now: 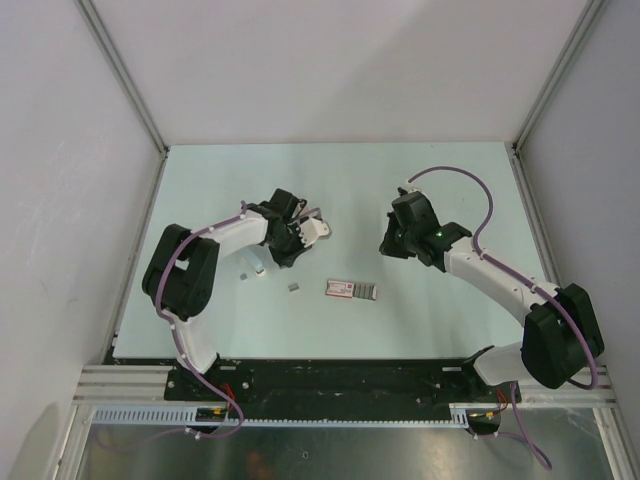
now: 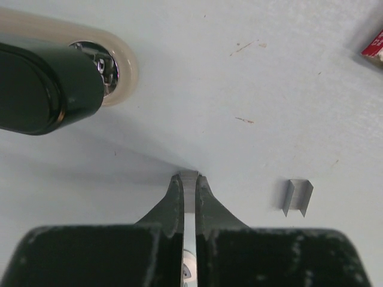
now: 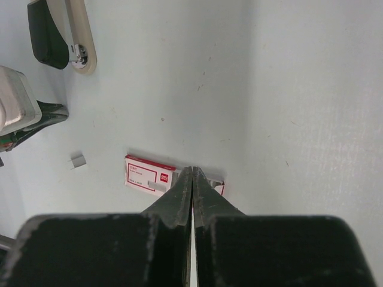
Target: Unload the staples from the stapler
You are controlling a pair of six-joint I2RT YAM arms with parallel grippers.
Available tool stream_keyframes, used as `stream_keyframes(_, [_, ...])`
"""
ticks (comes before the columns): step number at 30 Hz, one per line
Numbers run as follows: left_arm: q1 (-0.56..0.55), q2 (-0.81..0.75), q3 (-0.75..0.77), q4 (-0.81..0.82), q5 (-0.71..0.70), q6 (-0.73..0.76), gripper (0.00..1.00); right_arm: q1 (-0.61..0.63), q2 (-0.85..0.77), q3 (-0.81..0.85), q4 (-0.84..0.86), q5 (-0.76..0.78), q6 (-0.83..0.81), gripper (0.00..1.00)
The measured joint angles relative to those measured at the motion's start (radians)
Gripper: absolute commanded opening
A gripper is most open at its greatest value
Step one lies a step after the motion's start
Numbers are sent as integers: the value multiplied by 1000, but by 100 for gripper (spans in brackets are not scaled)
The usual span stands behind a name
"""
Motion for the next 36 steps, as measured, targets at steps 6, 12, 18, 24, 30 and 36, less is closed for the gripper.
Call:
stream_keyframes(6, [0, -5, 1, -3, 2, -5, 0, 0, -1, 0, 8, -17, -8, 2])
stream_keyframes(12, [0, -50, 105, -100, 100, -89, 0, 6, -45, -5, 57, -74, -34, 15])
stream_keyframes(18, [10, -157, 398, -101, 386, -286, 0, 32, -115, -6, 168, -163, -59, 36])
stream_keyframes(24, [27, -150, 611, -72, 728, -519, 0, 79, -153, -6, 280, -235, -92, 46])
stream_keyframes(30, [34, -128, 603, 18, 917, -741, 0, 101, -193, -6, 415, -324, -94, 58])
stream_keyframes(36, [58, -171, 459, 264, 966, -1000, 0, 87, -240, -6, 558, -409, -57, 63])
